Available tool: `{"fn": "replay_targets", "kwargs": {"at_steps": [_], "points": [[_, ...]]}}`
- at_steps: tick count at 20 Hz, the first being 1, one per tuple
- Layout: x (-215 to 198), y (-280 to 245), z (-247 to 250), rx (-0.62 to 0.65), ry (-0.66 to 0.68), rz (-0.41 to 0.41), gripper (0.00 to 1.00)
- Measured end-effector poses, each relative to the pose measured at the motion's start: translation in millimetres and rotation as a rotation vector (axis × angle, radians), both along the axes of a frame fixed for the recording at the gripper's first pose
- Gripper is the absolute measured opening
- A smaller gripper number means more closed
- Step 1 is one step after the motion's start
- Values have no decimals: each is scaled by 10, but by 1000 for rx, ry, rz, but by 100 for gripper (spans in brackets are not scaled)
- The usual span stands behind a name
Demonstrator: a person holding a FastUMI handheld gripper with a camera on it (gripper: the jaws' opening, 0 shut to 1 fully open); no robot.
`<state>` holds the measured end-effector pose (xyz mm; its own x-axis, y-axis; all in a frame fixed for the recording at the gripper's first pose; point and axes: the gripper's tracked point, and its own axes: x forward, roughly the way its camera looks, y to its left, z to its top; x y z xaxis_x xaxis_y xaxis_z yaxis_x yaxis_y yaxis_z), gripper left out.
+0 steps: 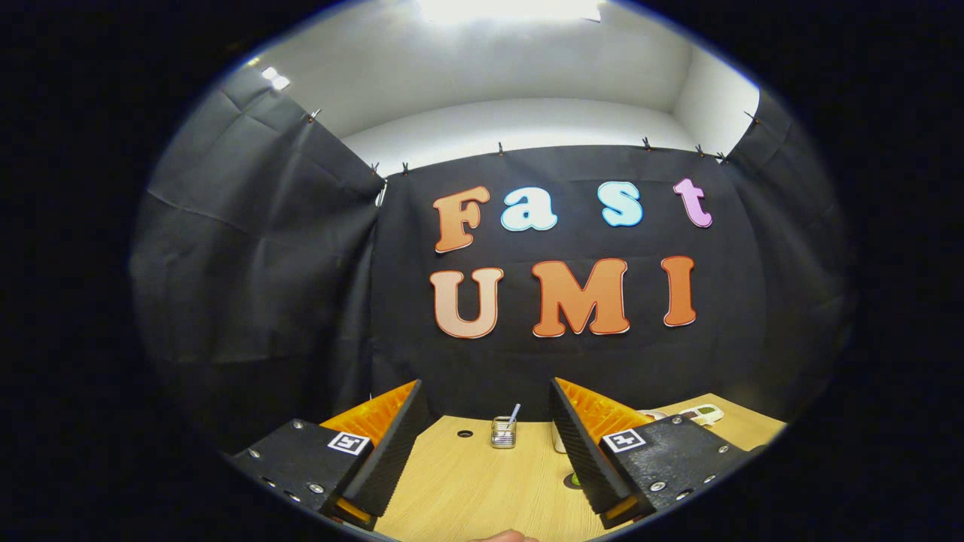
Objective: Take the bottle from table, then pour the juice into the cup, finally place the bottle on the coaster
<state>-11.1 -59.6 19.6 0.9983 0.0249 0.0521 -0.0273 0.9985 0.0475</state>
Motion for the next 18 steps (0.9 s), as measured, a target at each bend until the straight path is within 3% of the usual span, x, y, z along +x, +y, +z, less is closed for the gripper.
{"fn": "replay_targets", "kwargs": {"at_steps": [8,18], "points": [[-162,122,321,-6,-48,23,96],[-233,37,213,-45,-45,17,97]]}}
